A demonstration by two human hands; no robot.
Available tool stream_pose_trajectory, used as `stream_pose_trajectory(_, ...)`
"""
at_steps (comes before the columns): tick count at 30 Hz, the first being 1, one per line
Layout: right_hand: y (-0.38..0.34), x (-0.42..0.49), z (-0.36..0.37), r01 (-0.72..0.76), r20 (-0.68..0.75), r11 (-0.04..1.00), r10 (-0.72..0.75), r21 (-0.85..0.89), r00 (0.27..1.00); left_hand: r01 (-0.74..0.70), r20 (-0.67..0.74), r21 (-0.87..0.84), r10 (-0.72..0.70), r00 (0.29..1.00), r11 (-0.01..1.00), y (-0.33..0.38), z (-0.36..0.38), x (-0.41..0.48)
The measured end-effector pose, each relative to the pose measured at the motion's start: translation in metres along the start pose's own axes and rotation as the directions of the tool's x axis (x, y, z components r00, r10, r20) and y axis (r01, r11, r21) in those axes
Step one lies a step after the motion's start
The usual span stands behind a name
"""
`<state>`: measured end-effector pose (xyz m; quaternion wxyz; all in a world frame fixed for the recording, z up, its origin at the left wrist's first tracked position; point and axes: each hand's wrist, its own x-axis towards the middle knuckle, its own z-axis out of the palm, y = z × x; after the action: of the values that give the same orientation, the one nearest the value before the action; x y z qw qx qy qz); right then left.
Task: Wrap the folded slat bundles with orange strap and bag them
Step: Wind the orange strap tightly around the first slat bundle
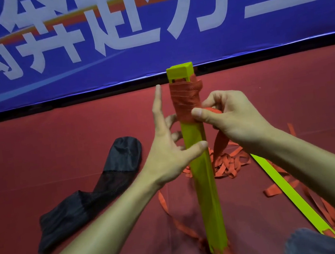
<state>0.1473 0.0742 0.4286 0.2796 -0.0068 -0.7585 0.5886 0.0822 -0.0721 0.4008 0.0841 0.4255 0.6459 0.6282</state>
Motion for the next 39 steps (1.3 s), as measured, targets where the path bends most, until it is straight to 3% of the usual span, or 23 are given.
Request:
stream_pose_trajectory(5,0.002,0.0,0.013,0.002,-0.162,0.992,-0.023,-0.126,0.987,-0.014,-0.129,0.251,0.047,0.991,0.968,-0.006,0.011,0.006)
stream_pose_trajectory(8,0.002,0.001,0.012,-0.011,-0.177,0.989,-0.015,-0.146,0.984,-0.014,-0.164,0.312,0.068,0.984,0.95,-0.005,0.008,0.007)
stream_pose_trajectory(14,0.001,0.005,-0.006,0.06,-0.018,0.979,-0.065,-0.194,0.998,0.016,-0.156,0.241,0.022,0.987,0.97,-0.006,-0.003,0.01)
stream_pose_trajectory(18,0.006,0.006,-0.018,0.071,-0.015,0.968,-0.077,-0.242,0.997,0.046,-0.095,0.081,-0.038,0.995,0.996,-0.008,-0.009,0.006)
stream_pose_trajectory(28,0.007,0.005,-0.017,0.109,0.024,0.986,-0.107,-0.129,0.994,0.021,0.08,-0.098,-0.013,0.997,0.995,-0.009,-0.009,0.001)
stream_pose_trajectory(31,0.006,0.005,-0.016,0.07,0.094,0.995,-0.063,-0.072,0.994,0.086,0.136,-0.189,-0.06,0.989,0.978,-0.011,-0.012,0.001)
stream_pose_trajectory(36,-0.002,-0.002,-0.012,-0.056,0.326,0.998,0.052,0.003,0.944,0.171,0.227,-0.25,-0.114,0.967,0.953,-0.012,-0.017,0.002)
stream_pose_trajectory(39,-0.004,-0.004,-0.006,-0.08,0.295,0.996,0.066,0.036,0.953,0.185,0.197,-0.277,-0.133,0.971,0.943,-0.014,-0.017,0.003)
